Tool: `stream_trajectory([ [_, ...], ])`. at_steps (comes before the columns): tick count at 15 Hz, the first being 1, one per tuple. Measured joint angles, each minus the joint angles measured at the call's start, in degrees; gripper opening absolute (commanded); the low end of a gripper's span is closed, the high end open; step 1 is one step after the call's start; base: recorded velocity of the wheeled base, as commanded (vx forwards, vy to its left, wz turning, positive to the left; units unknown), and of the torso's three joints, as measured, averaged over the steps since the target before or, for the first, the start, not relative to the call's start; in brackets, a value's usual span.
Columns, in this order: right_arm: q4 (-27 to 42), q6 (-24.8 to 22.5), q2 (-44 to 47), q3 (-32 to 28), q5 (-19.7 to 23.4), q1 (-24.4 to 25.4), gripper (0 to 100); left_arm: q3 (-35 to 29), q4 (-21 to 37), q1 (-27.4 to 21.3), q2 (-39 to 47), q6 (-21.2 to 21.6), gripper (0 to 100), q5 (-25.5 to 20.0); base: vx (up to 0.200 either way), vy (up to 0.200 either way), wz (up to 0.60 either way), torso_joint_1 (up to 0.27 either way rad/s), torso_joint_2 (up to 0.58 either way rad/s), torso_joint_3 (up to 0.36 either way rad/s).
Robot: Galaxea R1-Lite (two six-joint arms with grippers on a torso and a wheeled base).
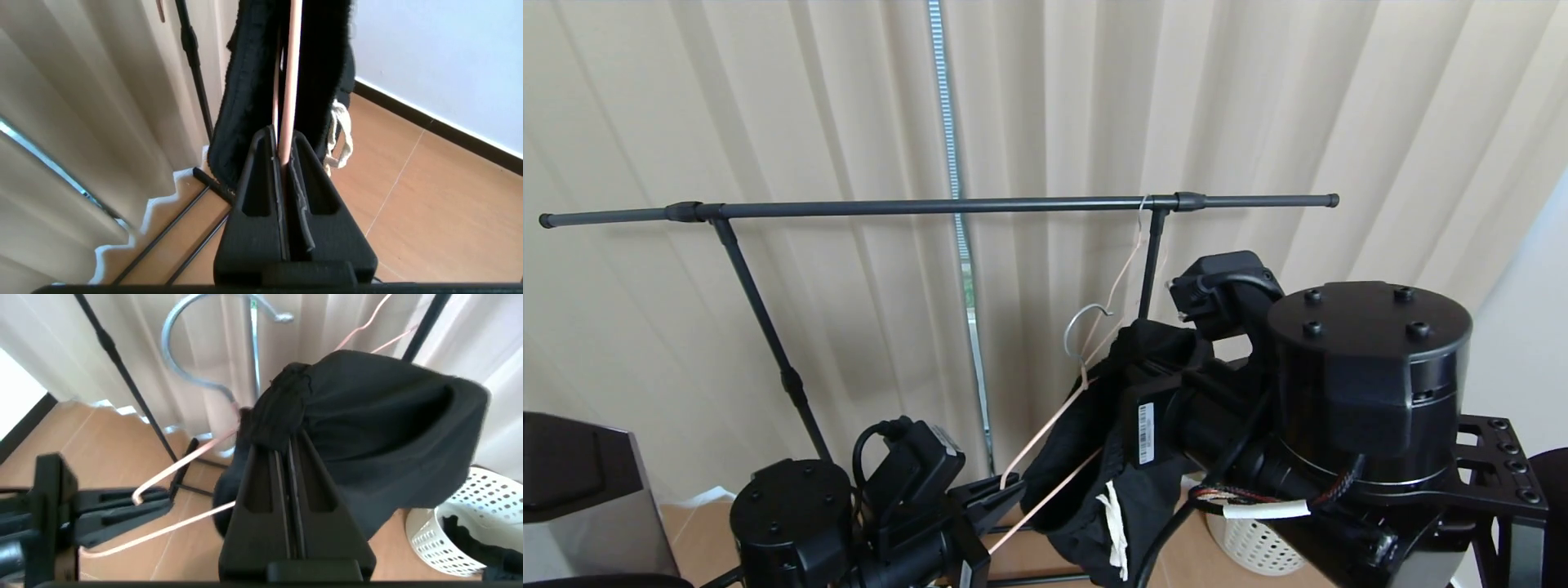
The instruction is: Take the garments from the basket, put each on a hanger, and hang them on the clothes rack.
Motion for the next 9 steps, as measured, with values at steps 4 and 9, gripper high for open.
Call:
stream_trajectory([
  [4,-0.02,0.66,0.13,-1.38,0.00,-2.58,0,0.63,0.00,-0.60,-1.65,0.07,0,-0.06,0.000,0.000,0.00,0.000,0.00,0.000],
  [9,-0.07,1.18,1.12,-1.44,-0.02,-2.69,0,0.63,0.00,-1.16,-2.56,0.24,0,-0.11,0.000,0.000,0.00,0.000,0.00,0.000],
])
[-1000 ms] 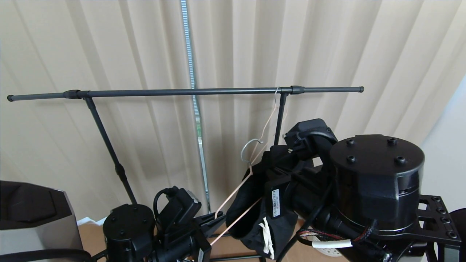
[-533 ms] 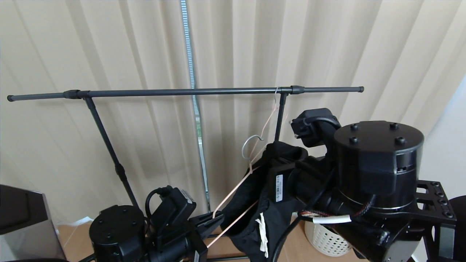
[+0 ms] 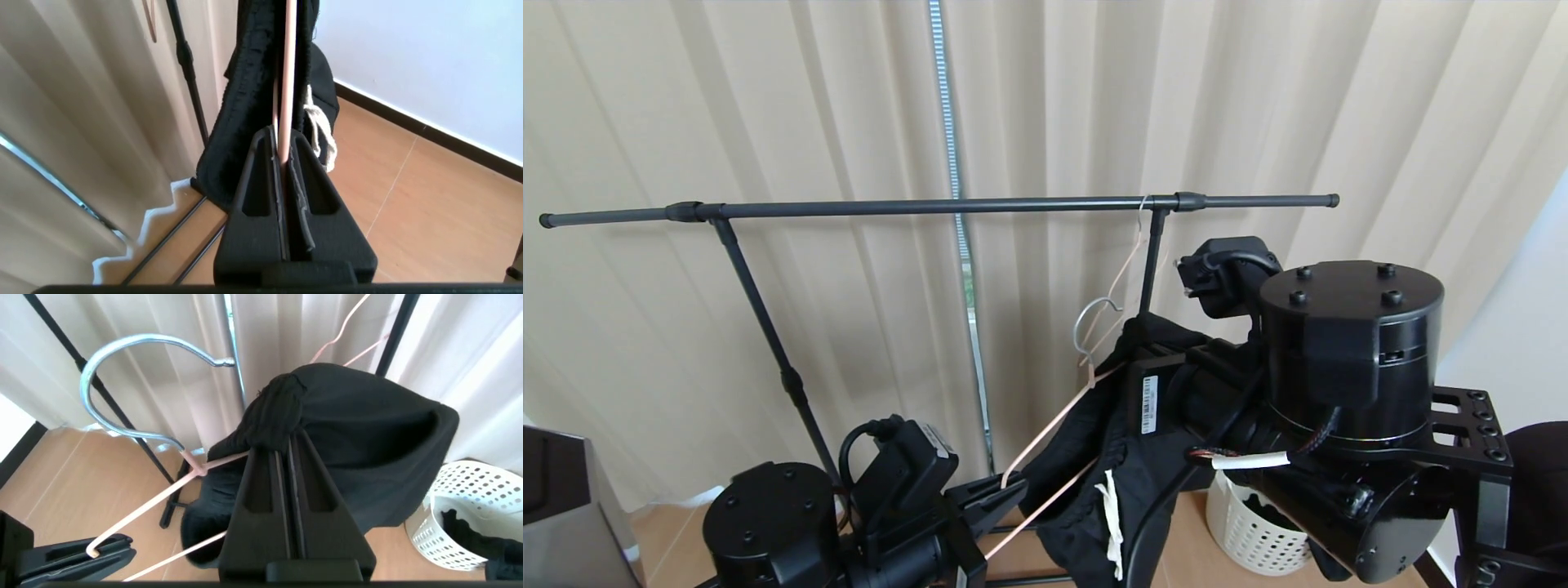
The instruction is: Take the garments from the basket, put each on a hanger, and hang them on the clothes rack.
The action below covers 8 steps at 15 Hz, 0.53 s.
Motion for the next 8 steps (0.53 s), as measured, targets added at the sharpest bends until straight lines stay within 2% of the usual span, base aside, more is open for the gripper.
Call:
stream_trajectory([
  [8,0.05,0.02,0.15,0.20,-0.22,0.07,0,0.22,0.00,-0.62,-0.71,0.22,0,0.00,0.000,0.000,0.00,0.000,0.00,0.000],
])
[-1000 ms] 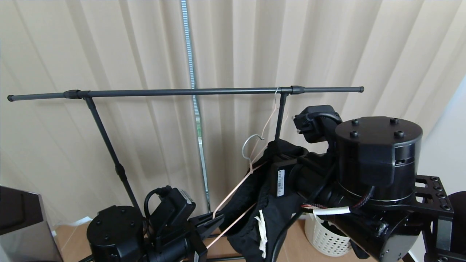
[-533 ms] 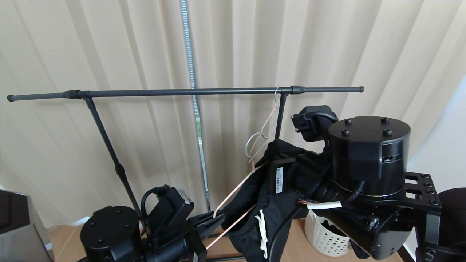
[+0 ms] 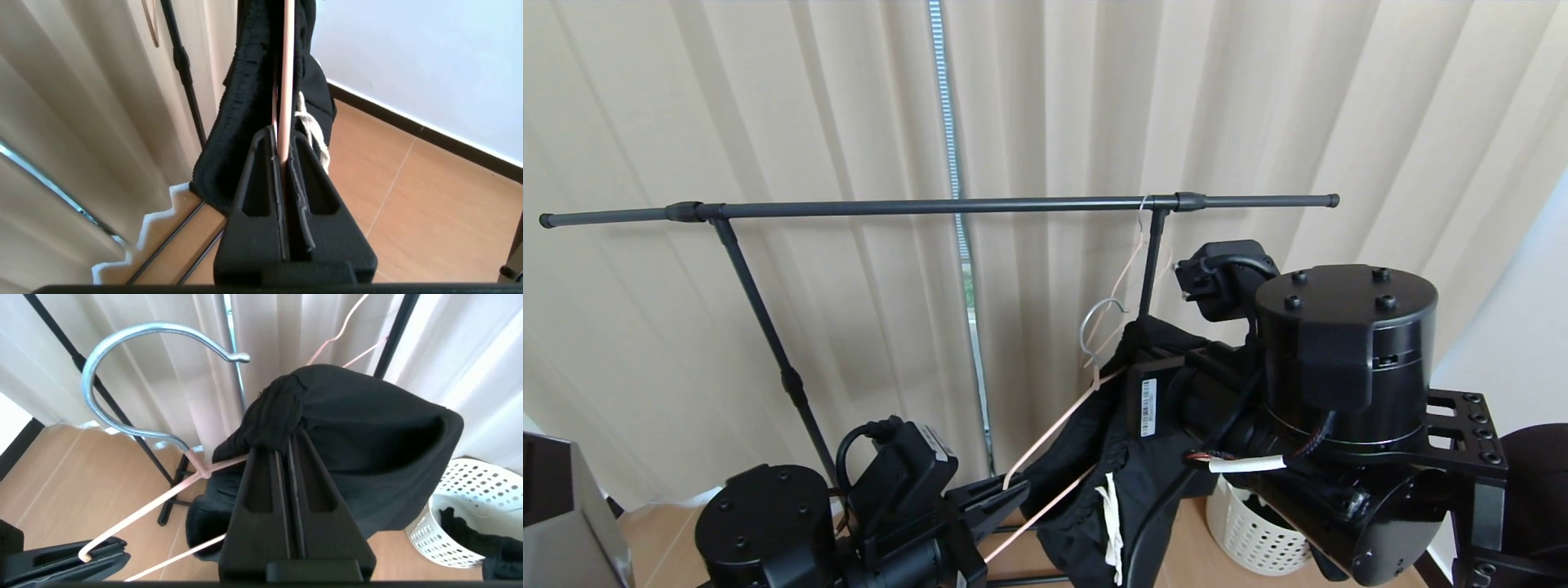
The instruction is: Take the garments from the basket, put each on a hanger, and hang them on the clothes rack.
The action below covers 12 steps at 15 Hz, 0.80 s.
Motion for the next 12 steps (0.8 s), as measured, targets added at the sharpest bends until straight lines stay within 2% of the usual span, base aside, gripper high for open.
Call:
stream_trajectory([
  [2,0.02,-0.02,0.00,0.05,-0.06,0.00,0,-0.06,0.00,0.00,0.00,-0.05,0,0.00,0.000,0.000,0.00,0.000,0.00,0.000],
  [3,0.02,-0.02,0.00,0.06,-0.06,0.00,100,-0.11,-0.02,0.00,0.05,-0.11,0,0.02,0.000,0.000,0.00,0.000,0.00,0.000],
  [12,-0.02,-0.11,-0.45,0.11,-0.04,0.00,100,-0.11,0.30,0.00,0.00,-0.16,0,0.05,0.000,0.000,0.00,0.000,0.00,0.000],
])
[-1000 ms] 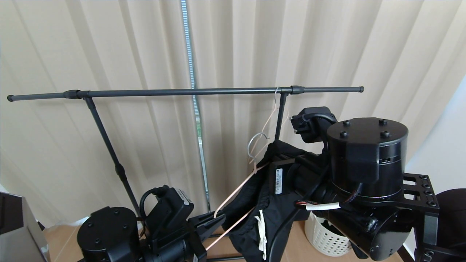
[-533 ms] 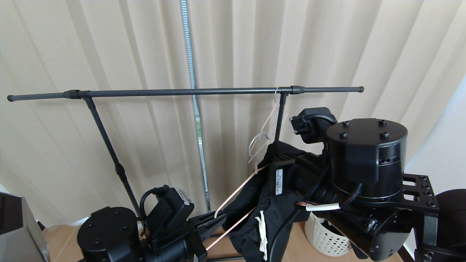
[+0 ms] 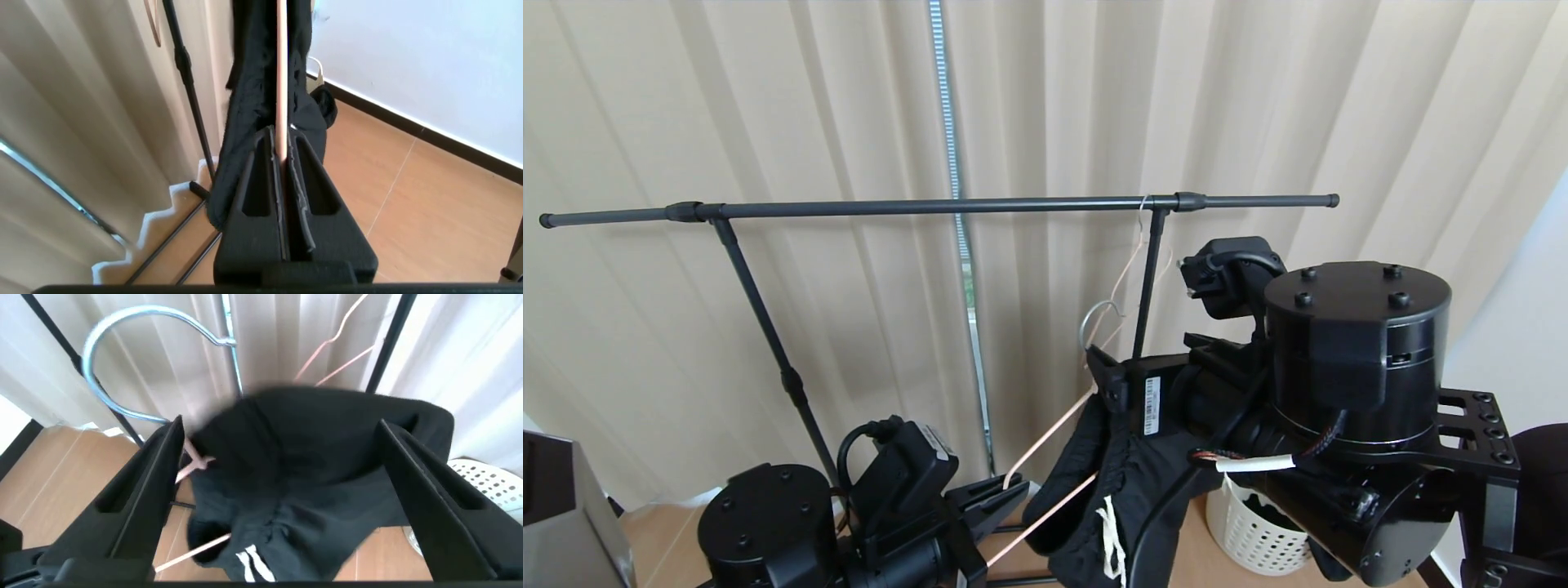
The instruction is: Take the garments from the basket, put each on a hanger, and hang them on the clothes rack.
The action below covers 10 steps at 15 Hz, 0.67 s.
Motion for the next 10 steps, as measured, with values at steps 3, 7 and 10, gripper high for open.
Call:
stream_trajectory([
  [3,0.09,-0.02,-0.05,0.06,0.00,-0.07,100,-0.22,-0.33,0.22,-0.43,-0.33,0,-0.02,0.000,0.000,0.00,0.000,0.00,0.000],
  [7,0.30,-0.57,-0.35,0.72,0.09,-0.11,100,-0.22,-0.29,0.38,-0.65,-0.37,0,-0.07,0.000,0.000,0.00,0.000,0.00,0.000],
  [10,0.49,-3.78,-2.30,2.93,3.10,-1.18,100,-0.11,-0.33,0.99,-0.72,-0.66,0,-0.30,0.000,0.000,0.00,0.000,0.00,0.000],
])
